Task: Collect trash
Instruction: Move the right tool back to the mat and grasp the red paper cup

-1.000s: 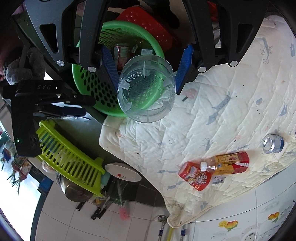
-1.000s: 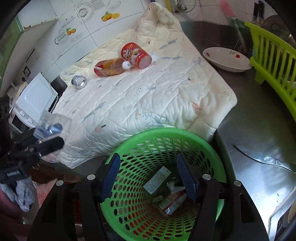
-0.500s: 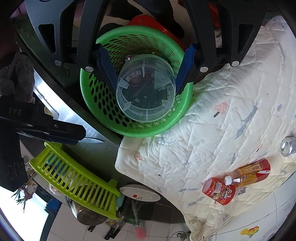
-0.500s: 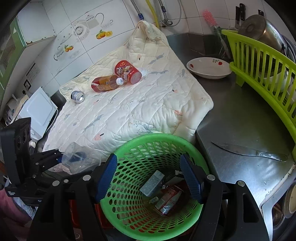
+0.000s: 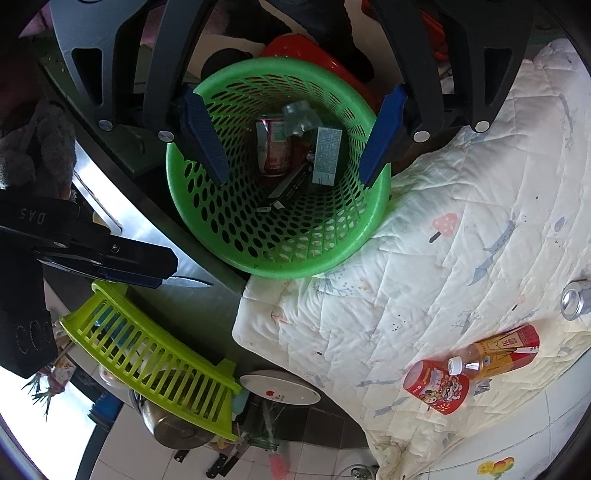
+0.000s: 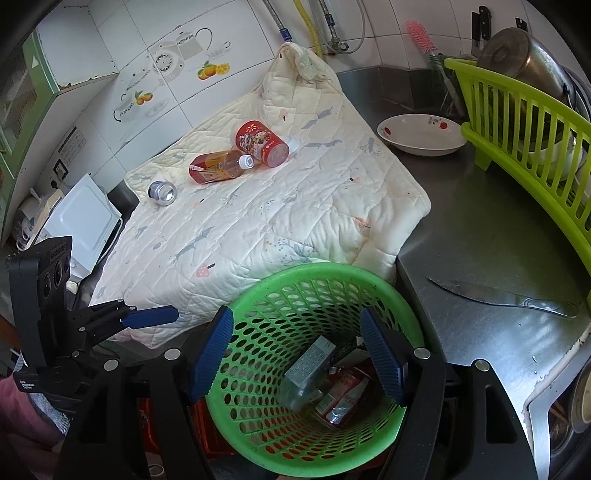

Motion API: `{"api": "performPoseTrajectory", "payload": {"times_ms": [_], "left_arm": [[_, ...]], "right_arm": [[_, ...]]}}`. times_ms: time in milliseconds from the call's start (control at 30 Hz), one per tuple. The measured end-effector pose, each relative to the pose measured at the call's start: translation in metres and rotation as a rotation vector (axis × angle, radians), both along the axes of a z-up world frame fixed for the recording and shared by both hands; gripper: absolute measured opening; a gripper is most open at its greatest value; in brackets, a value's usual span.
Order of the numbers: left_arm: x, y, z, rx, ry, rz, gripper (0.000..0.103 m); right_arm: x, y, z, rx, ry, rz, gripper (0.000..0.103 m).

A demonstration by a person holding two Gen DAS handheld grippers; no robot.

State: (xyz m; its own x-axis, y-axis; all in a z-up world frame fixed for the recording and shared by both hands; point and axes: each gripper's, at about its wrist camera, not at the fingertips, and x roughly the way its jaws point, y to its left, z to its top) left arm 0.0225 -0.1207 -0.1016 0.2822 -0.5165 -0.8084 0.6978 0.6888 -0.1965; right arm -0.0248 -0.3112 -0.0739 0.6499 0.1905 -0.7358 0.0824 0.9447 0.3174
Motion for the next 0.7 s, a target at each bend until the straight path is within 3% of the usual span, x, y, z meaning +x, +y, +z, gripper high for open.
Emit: {"api": "performPoseTrajectory", "payload": {"times_ms": [700], "left_arm": [[0.04, 0.058, 0.013, -0.019, -0.033, 0.182, 0.073]], "right_arm": [[0.064, 0.038, 0.003, -0.037, 0.006, 0.122, 0.074]]}}
